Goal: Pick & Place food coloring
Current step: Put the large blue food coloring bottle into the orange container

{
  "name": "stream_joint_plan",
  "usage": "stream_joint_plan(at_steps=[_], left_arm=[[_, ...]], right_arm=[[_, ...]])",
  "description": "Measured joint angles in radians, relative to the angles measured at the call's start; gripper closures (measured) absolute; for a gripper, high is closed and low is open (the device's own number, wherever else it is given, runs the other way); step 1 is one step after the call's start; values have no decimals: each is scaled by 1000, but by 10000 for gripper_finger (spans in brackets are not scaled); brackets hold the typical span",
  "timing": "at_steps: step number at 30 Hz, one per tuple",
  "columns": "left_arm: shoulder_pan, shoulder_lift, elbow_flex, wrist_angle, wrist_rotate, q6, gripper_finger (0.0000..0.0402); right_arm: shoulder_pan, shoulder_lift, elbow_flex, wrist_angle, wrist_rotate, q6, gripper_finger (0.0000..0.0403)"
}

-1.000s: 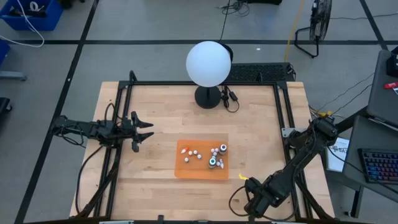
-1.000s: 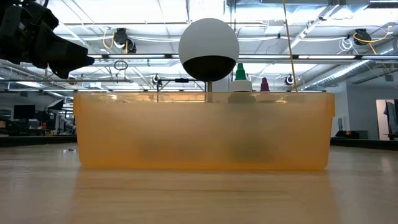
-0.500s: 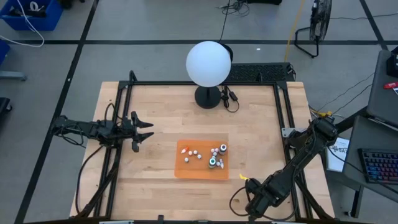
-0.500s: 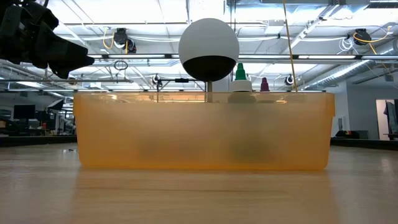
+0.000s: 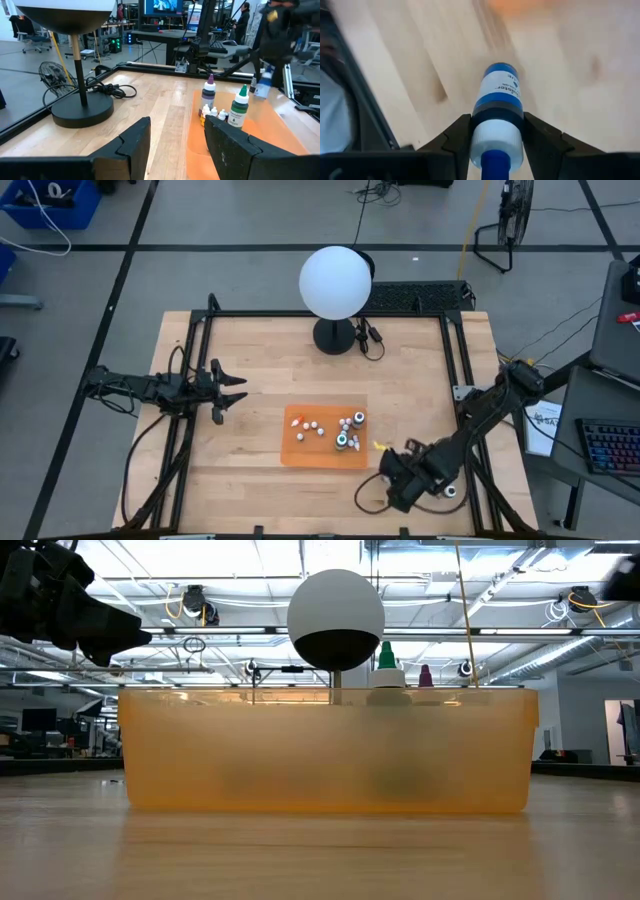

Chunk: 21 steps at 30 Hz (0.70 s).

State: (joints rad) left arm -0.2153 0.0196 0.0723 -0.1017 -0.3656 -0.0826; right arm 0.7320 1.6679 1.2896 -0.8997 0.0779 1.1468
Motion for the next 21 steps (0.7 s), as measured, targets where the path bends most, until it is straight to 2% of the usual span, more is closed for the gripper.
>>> stream_joint_plan(at_steps=[10, 16, 21], left_arm=[[0, 0, 0, 0, 0, 0, 215], [0, 0, 0, 0, 0, 0, 215], [0, 0, 0, 0, 0, 0, 215]], right_arm=[[-120, -141, 36, 51, 135, -345, 265], [-234, -114, 163, 148, 84, -670, 265], [-296, -54, 304, 87, 73, -799, 265]])
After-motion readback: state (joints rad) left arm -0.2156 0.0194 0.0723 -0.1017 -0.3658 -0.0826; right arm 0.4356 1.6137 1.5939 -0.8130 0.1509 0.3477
